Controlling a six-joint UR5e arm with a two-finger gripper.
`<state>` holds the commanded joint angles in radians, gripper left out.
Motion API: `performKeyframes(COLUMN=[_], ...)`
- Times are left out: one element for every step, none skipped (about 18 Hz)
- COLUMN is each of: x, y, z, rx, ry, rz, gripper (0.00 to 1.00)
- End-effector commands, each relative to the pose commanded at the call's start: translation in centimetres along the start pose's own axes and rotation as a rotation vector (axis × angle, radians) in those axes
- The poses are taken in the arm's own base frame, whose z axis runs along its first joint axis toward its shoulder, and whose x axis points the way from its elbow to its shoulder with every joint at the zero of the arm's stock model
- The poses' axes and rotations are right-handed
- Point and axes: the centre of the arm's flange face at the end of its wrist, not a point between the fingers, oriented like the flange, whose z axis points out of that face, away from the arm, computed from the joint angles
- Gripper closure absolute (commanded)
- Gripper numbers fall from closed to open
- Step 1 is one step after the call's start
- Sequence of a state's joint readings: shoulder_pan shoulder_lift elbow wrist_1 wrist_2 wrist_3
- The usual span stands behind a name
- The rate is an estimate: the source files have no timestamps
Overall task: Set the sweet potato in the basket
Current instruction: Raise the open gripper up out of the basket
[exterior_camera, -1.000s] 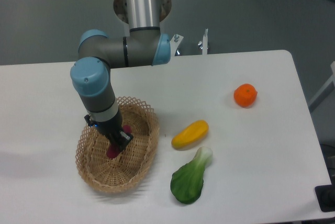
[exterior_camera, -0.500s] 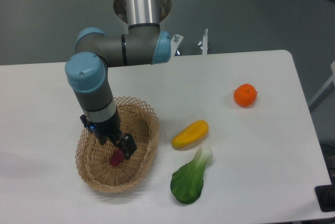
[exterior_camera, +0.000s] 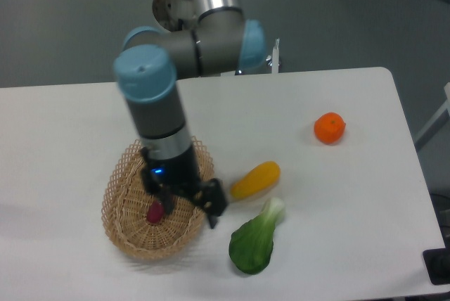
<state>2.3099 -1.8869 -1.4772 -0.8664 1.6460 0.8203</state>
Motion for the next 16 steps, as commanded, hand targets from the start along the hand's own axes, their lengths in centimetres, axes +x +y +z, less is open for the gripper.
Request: performKeyframes(x=[-1.4, -2.8, -4.1, -5.3, -6.4, -7.4, -8.5, -9.5, -10.8, -11.8, -12.3, -12.9, -13.3, -13.7, -13.9, -14.1], y=[1.4, 2.8, 4.2, 5.6, 7.0, 8.4, 9.8, 11.2, 13.1, 14.5, 15.5, 16.5, 17.4, 18.0, 18.4, 18.6], z=[-0.4, -0.5, -0.7, -1.0, -1.4, -1.5, -1.8, -1.8, -2.1, -2.3, -2.1, -2.0, -1.9, -1.8, -1.8, -1.8], rx=[-0.022, -0.043, -0.063, -0.082, -0.1, -0.112, -0.116, -0.119, -0.108, -0.102, -0.099, -0.105, -0.112, -0.115, -0.117, -0.116], ry=[0.006, 0.013, 0.02, 0.032, 0.045, 0.061, 0.074, 0.087, 0.099, 0.102, 0.115, 0.125, 0.136, 0.141, 0.14, 0.14], rz=[0.017, 0.041, 0.07, 0.106, 0.138, 0.17, 0.194, 0.216, 0.24, 0.259, 0.288, 0.321, 0.346, 0.359, 0.356, 0.352], gripper=[0.0, 0.0, 0.0, 0.0, 0.0, 0.0, 0.0, 0.0, 0.0, 0.0, 0.0, 0.0, 0.0, 0.0, 0.0, 0.0])
